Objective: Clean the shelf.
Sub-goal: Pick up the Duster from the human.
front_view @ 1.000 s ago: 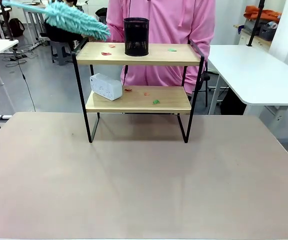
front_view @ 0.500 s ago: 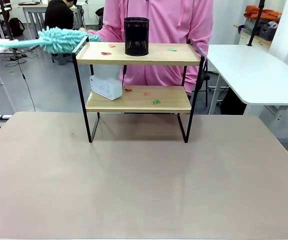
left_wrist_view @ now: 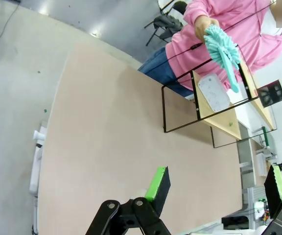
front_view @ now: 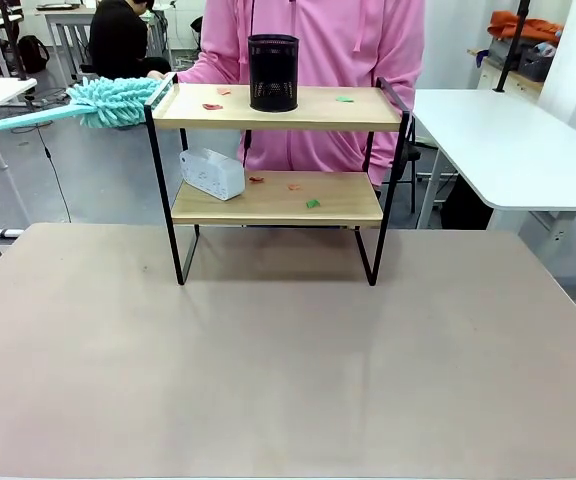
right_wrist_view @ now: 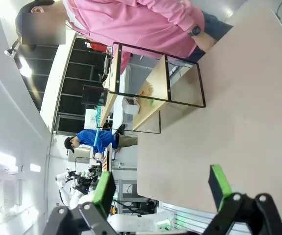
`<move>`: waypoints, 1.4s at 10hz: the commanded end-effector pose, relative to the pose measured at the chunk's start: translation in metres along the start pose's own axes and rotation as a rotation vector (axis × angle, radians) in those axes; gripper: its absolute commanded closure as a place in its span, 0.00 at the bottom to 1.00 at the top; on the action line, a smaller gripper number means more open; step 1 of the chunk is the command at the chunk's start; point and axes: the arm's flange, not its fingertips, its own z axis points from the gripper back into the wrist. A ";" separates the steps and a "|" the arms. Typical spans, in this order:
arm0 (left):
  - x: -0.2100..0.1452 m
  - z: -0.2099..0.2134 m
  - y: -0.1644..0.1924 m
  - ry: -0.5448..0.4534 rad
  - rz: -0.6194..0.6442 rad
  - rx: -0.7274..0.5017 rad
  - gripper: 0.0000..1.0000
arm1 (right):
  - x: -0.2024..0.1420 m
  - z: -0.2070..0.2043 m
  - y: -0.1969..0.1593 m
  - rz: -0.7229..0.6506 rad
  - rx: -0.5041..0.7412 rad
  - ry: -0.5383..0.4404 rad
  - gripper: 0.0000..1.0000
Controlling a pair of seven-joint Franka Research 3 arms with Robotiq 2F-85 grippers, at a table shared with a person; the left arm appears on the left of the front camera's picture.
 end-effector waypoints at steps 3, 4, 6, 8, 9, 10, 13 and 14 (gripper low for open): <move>0.090 -0.047 -0.038 -0.001 0.150 -0.123 0.00 | 0.003 -0.001 0.002 0.027 0.017 -0.007 0.00; 0.109 -0.070 -0.040 0.014 0.171 -0.157 0.00 | 0.003 -0.001 0.002 0.027 0.017 -0.007 0.00; 0.135 -0.126 -0.025 0.104 0.198 -0.124 0.00 | 0.003 -0.001 0.002 0.027 0.017 -0.007 0.00; 0.121 -0.114 -0.036 0.077 0.197 -0.158 0.00 | 0.003 -0.001 0.002 0.027 0.017 -0.007 0.00; 0.121 -0.114 -0.036 0.077 0.197 -0.158 0.00 | 0.003 -0.001 0.002 0.027 0.017 -0.007 0.00; 0.121 -0.114 -0.036 0.077 0.197 -0.158 0.00 | 0.003 -0.001 0.002 0.027 0.017 -0.007 0.00; 0.150 -0.183 -0.001 0.325 0.360 -0.087 0.00 | 0.003 -0.001 0.002 0.027 0.017 -0.007 0.00; 0.156 -0.198 -0.001 0.361 0.383 -0.072 0.00 | 0.003 -0.001 0.002 0.027 0.017 -0.007 0.00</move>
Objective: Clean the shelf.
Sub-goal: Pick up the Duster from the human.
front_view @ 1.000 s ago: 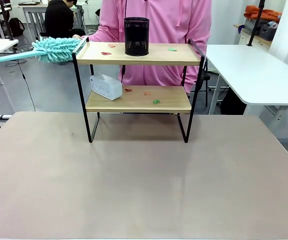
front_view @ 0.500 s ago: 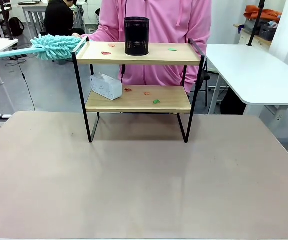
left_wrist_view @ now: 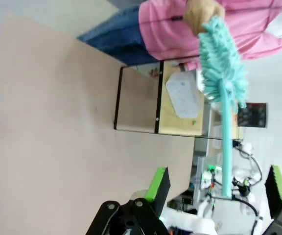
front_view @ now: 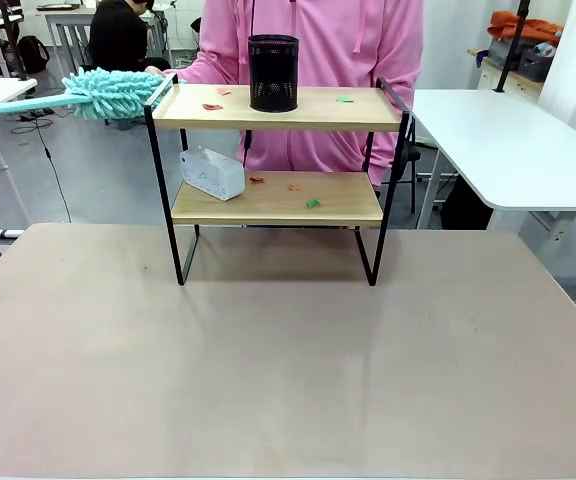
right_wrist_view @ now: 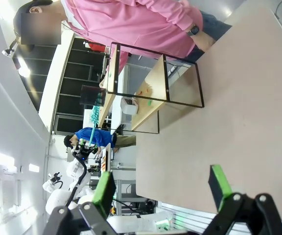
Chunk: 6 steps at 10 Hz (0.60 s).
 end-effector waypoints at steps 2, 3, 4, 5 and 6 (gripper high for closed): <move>0.029 -0.019 -0.012 0.076 0.105 -0.011 0.00 | 0.003 0.000 0.002 0.026 0.025 -0.009 0.00; 0.030 -0.032 -0.013 0.121 0.130 -0.055 0.00 | 0.003 0.000 0.002 0.026 0.025 -0.009 0.00; 0.030 -0.041 -0.013 0.175 0.162 -0.093 0.00 | 0.003 0.000 0.002 0.026 0.025 -0.009 0.00; 0.030 -0.055 -0.011 0.218 0.188 -0.128 0.00 | 0.003 0.000 0.002 0.026 0.025 -0.009 0.00; 0.024 -0.069 -0.006 0.255 0.187 -0.110 0.00 | 0.003 0.000 0.002 0.026 0.025 -0.009 0.00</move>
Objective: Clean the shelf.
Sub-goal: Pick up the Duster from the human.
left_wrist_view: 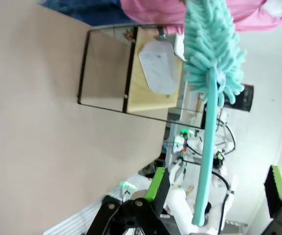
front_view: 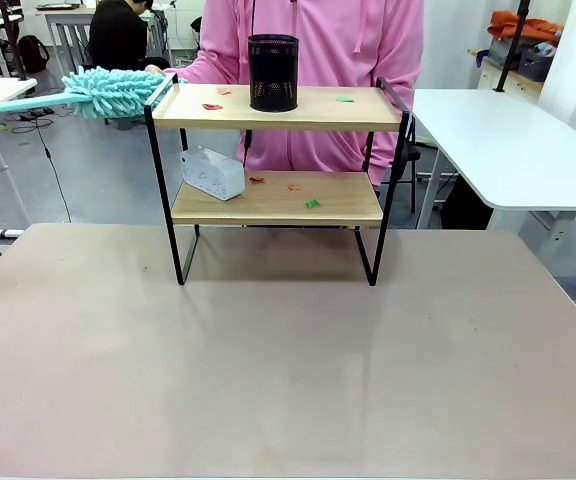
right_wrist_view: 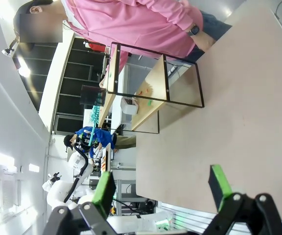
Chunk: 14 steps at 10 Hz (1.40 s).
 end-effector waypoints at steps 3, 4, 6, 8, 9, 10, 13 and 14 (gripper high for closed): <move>-0.007 -0.039 0.009 0.147 0.063 0.013 0.00 | 0.003 0.000 0.002 0.026 0.024 -0.009 0.00; -0.011 -0.045 0.009 0.160 0.056 0.000 0.00 | 0.003 0.000 0.002 0.026 0.024 -0.009 0.00; -0.009 -0.054 0.011 0.145 0.046 -0.002 0.00 | 0.003 0.000 0.002 0.026 0.024 -0.009 0.00; -0.005 -0.054 0.016 0.088 0.030 0.014 0.00 | 0.003 0.000 0.002 0.026 0.024 -0.009 0.00; -0.004 -0.054 0.016 0.078 0.023 0.014 0.00 | 0.003 0.000 0.002 0.026 0.024 -0.009 0.00; -0.004 -0.053 0.015 0.071 0.016 -0.001 0.00 | 0.003 0.000 0.002 0.026 0.024 -0.009 0.00; -0.002 -0.054 0.016 0.044 0.005 -0.027 0.00 | 0.003 0.000 0.002 0.026 0.024 -0.009 0.00; -0.002 -0.055 0.016 0.026 -0.010 -0.043 0.00 | 0.003 0.000 0.002 0.026 0.024 -0.009 0.00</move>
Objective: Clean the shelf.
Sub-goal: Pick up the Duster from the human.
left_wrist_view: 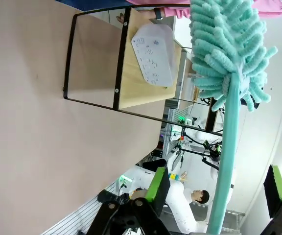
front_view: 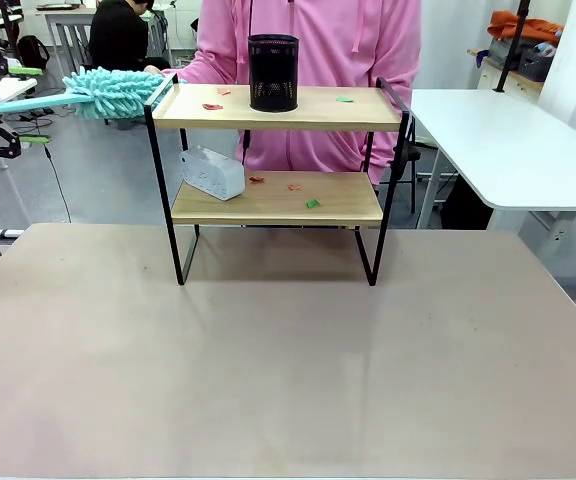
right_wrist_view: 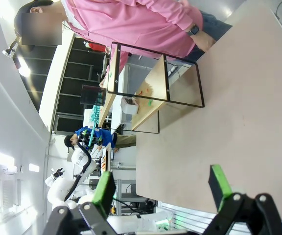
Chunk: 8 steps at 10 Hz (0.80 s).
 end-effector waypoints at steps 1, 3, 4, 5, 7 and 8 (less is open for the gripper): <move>-0.007 -0.009 0.003 -0.035 -0.037 -0.040 0.59 | 0.003 0.000 0.002 0.025 0.023 -0.010 0.00; -0.009 -0.010 0.003 -0.025 -0.040 -0.045 1.00 | 0.003 0.000 0.002 0.025 0.023 -0.010 0.00; -0.008 -0.010 0.005 -0.025 -0.039 -0.041 0.65 | 0.003 0.000 0.002 0.025 0.023 -0.010 0.00; -0.007 -0.009 0.005 -0.022 -0.036 -0.040 1.00 | 0.003 0.000 0.002 0.025 0.023 -0.010 0.00; -0.005 -0.009 0.005 -0.048 -0.055 -0.042 1.00 | 0.003 0.000 0.002 0.025 0.023 -0.010 0.00; -0.005 -0.008 0.005 -0.054 -0.056 -0.046 1.00 | 0.003 0.000 0.002 0.025 0.023 -0.010 0.00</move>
